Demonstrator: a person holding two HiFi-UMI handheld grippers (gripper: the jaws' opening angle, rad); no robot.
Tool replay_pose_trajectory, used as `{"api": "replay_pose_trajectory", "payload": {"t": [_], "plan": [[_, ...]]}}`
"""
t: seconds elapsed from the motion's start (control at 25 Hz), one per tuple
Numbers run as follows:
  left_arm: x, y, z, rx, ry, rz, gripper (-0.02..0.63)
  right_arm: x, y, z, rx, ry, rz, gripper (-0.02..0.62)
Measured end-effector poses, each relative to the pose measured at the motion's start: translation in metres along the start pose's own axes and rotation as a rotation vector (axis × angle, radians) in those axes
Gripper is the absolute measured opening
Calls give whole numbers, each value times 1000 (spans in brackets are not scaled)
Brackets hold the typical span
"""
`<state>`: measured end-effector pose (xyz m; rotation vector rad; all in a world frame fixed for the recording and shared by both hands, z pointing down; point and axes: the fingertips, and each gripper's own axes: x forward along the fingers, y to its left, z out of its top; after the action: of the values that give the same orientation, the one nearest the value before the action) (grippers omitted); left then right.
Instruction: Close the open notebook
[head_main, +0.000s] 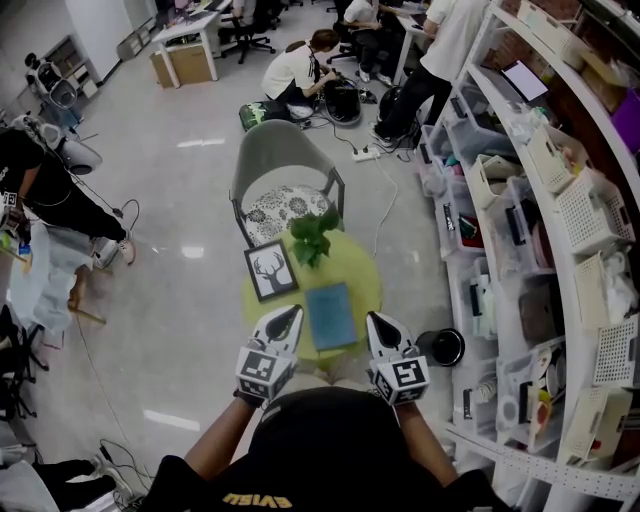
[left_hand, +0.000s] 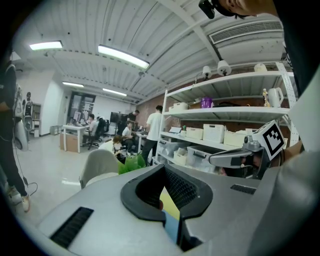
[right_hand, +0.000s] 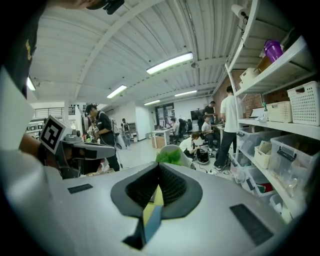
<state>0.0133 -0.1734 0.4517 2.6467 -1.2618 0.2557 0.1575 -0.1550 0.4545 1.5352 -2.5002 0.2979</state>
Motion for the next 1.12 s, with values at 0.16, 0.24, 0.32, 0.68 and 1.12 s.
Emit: {"api": "replay_pose_trajectory", "payload": {"t": [0.16,0.24,0.32,0.68,1.12], "plan": [[0,-4,1,1,1,1,18,-3,-2,0,5,-4,3,2],[1,-6,1,3,3,1,18,-4,-3,-1,7,-5,6,2],[1,-8,0,4,5,0,18,-6,-3,-2,7,-5,6,2],[4,-15,1,4,10,-21,18,-12,-7,-5,19,-4,-12,2],[5,-12,4,-5,4,-42,18,-7,-4,-9,16,5,-28,2]]}}
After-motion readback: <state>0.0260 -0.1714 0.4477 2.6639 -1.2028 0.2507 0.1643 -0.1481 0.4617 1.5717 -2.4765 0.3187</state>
